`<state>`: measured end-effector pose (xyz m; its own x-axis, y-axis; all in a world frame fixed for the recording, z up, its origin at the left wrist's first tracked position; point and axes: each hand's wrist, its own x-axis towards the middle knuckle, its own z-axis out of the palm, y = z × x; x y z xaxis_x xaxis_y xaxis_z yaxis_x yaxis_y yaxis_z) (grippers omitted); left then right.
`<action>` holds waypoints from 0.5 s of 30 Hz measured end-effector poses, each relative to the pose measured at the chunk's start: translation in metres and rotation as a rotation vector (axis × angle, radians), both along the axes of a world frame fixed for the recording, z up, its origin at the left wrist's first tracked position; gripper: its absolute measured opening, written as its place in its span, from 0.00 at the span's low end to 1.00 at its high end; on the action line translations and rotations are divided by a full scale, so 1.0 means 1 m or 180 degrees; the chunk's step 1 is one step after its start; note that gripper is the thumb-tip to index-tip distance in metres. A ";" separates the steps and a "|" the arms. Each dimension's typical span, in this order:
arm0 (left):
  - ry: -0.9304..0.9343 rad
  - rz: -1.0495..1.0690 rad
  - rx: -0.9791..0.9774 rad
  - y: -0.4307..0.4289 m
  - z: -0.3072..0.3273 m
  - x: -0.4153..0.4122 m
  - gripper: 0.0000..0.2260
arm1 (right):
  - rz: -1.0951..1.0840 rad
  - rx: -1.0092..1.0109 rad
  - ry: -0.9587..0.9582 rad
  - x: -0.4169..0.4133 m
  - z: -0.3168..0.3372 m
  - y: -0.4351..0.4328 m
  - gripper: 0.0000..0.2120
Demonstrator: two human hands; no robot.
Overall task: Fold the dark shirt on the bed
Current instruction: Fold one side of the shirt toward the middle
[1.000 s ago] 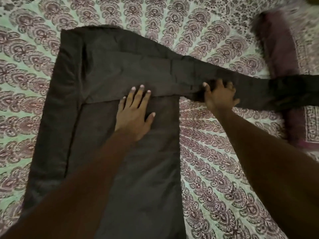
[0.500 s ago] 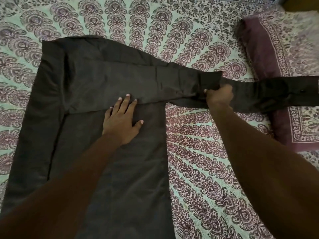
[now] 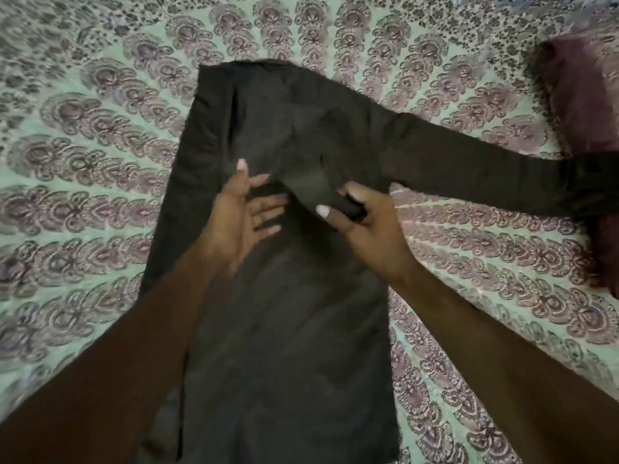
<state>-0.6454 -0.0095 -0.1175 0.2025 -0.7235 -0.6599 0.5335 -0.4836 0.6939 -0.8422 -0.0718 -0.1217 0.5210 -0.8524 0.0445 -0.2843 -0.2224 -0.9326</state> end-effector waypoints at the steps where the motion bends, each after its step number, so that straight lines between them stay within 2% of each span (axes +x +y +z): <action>1: 0.0282 0.0082 -0.0036 0.014 0.001 0.010 0.28 | 0.0232 0.0017 0.0053 0.008 0.001 0.013 0.15; 3: 0.0513 0.0204 -0.0183 0.049 0.007 0.023 0.26 | 0.0677 -0.0023 0.0184 0.024 0.004 0.042 0.16; 6: 0.0077 0.0192 -0.0264 0.093 0.010 0.034 0.14 | 0.1212 -0.0176 0.0412 0.037 0.005 0.079 0.13; 8: -0.0472 0.0091 -0.0144 0.122 0.010 0.039 0.18 | 0.1436 -0.0203 0.0587 0.042 0.007 0.101 0.10; 11: -0.1660 -0.0185 -0.0158 0.164 0.007 0.041 0.24 | 0.1649 -0.0330 0.0746 0.043 0.009 0.129 0.11; 12: -0.1839 -0.0207 -0.0174 0.176 0.005 0.042 0.24 | 0.1723 -0.0381 0.0741 0.044 0.010 0.138 0.12; 15: -0.1776 -0.0183 -0.0204 0.210 0.002 0.041 0.24 | 0.1891 -0.0562 0.0685 0.047 0.010 0.166 0.11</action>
<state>-0.6045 0.2007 -0.1153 0.4670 -0.7789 -0.4186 0.0514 -0.4486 0.8922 -0.7953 0.0941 -0.1119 0.9138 -0.4062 -0.0004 -0.2421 -0.5438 -0.8035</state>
